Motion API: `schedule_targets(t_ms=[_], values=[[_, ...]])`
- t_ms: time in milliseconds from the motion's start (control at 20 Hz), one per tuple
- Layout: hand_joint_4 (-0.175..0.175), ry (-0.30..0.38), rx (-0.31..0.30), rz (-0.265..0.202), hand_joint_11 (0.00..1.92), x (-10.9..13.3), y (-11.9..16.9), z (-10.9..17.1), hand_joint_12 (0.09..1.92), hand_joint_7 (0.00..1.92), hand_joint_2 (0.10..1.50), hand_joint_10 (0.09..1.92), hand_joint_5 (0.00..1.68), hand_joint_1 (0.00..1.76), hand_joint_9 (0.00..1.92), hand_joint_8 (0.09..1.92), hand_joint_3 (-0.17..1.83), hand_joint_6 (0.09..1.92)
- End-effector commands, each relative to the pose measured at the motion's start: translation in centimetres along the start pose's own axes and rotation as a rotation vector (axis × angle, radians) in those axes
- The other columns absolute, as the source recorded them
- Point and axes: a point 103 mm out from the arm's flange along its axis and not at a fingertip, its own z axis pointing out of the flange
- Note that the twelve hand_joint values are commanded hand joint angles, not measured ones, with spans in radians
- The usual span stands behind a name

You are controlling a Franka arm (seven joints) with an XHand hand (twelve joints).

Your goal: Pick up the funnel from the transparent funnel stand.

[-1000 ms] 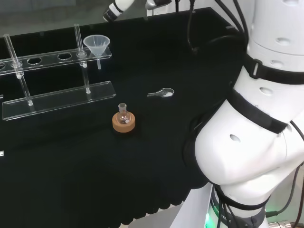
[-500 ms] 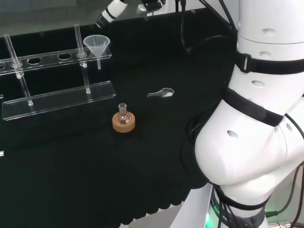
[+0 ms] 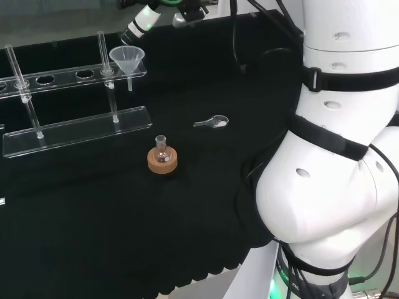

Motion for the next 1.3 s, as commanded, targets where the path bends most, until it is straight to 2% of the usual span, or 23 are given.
schedule_targets(t_ms=[50,500,1200,1300], values=[[-0.007,0.012,0.055,-0.017,0.02,0.9,1.5,1.1,0.09,0.00,0.61,0.09,0.00,0.54,0.00,0.09,0.05,0.09],[-0.006,-0.005,0.114,-0.027,0.02,1.4,2.9,2.7,0.09,0.00,0.60,0.09,0.00,0.54,0.00,0.09,0.04,0.09],[-0.008,-0.011,0.140,-0.007,0.02,1.0,4.9,4.7,0.09,0.00,0.61,0.09,0.00,0.59,0.00,0.09,0.04,0.09],[-0.012,-0.025,0.142,0.001,0.01,0.7,5.1,5.1,0.15,0.00,0.62,0.09,0.00,0.59,0.00,0.09,0.02,0.09]])
